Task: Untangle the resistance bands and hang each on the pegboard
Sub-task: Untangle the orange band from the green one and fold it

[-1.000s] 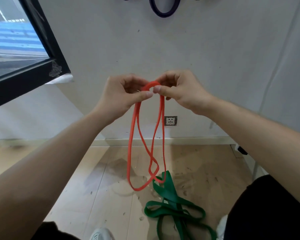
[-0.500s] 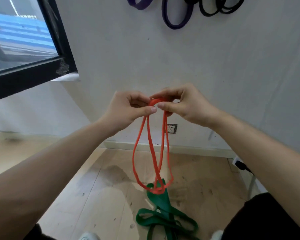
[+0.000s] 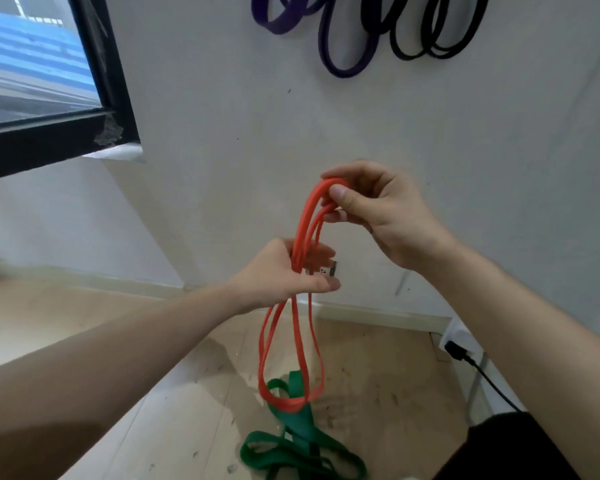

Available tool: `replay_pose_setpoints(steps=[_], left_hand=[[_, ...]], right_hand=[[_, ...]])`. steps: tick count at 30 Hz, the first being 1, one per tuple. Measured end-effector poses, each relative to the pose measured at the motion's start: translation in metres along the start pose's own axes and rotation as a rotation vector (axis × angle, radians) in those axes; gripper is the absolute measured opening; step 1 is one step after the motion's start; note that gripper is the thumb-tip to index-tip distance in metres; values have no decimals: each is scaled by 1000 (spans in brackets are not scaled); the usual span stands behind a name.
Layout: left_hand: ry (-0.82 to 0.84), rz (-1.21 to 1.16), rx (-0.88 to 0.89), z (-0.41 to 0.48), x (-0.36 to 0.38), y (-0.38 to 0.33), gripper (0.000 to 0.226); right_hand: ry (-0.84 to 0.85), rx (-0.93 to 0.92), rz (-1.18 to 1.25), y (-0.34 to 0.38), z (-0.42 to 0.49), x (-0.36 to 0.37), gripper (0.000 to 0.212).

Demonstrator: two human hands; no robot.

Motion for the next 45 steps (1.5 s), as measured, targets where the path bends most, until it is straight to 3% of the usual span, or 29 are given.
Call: replay_pose_setpoints(steps=[5, 9, 14, 20, 23, 26, 28, 31, 36, 40, 45], left_hand=[[6, -34, -39, 7, 18, 12, 6], [93, 42, -90, 8, 22, 35, 14], [59, -19, -127, 10, 4, 62, 4], [-82, -84, -111, 15, -30, 57, 9], [-145, -94, -89, 19, -43, 48, 2], [-154, -116, -78, 20, -48, 40, 3], [-138, -75, -67, 20, -48, 32, 0], [-83, 24, -61, 17, -39, 21, 6], [-62, 74, -48, 13, -38, 9, 8], [-29, 65, -37, 8, -45, 5, 9], [-47, 146, 72, 2, -45, -2, 13]], right_hand=[[-172, 15, 274, 4, 2, -19, 16], [-312, -24, 304, 7, 3, -54, 15], [-435, -21, 244, -7, -4, -94, 14], [-539, 200, 105, -54, -23, -136, 18], [-398, 495, -97, -85, -39, -137, 23], [-99, 683, -470, -100, -48, -127, 33], [17, 647, -527, -95, -43, -108, 43], [88, 486, -420, -83, -30, -64, 36], [368, 378, -422, -85, -29, 16, 48], [365, 314, -444, -81, -25, 32, 25], [390, 379, -463, -73, -20, 20, 30]])
Point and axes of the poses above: each hand's wrist, its own z-axis towards the middle knuckle, its own x-axis out of the palm, y = z × x, the point moved 7 cm from there along z, towards the middle knuckle, and after that the axes turned 4 degrees about -x, right-handed, at the moved point
